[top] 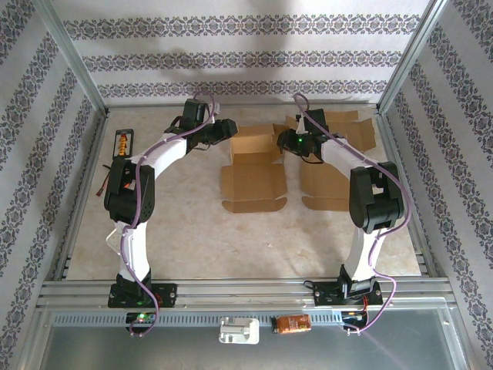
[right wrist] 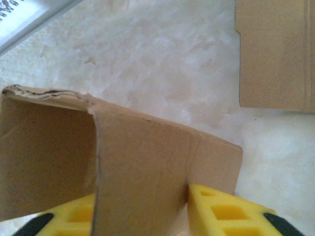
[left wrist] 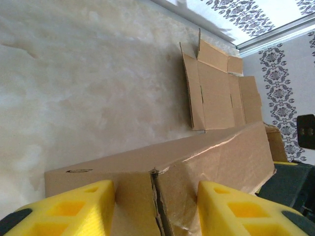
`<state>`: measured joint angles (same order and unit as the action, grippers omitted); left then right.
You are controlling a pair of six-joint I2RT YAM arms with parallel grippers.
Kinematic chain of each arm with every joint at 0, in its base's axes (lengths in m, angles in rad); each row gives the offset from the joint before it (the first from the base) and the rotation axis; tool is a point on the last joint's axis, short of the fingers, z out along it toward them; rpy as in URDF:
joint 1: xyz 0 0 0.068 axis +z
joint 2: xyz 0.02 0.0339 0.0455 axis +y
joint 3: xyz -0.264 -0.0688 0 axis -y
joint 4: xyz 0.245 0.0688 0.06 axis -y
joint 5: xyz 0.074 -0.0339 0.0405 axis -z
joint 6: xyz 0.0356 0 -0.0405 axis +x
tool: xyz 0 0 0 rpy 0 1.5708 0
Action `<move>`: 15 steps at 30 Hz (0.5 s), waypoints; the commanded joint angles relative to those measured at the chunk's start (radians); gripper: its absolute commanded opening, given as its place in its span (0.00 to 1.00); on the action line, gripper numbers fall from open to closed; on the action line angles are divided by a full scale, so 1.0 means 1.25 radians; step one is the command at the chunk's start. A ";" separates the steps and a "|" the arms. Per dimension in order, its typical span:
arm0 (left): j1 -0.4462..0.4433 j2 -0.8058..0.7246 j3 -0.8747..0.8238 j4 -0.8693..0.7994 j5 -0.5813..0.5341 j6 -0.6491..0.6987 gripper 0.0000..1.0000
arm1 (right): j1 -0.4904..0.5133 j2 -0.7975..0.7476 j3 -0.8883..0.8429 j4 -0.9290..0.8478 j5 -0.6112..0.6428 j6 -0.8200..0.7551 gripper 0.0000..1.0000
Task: Fold the paper box
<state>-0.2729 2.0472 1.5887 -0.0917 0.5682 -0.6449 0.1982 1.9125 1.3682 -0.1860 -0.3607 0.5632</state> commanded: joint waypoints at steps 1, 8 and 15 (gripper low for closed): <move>-0.017 0.019 0.008 -0.051 -0.001 0.035 0.47 | -0.006 -0.007 0.021 -0.012 -0.028 0.052 0.25; -0.018 0.007 0.011 -0.049 -0.013 0.041 0.47 | 0.007 -0.002 0.025 -0.011 -0.023 0.054 0.12; -0.021 0.005 0.021 -0.060 -0.031 0.054 0.47 | 0.019 -0.035 0.045 -0.001 -0.020 0.074 0.00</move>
<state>-0.2768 2.0472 1.5951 -0.0990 0.5541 -0.6125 0.1970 1.9121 1.3792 -0.2096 -0.3439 0.6258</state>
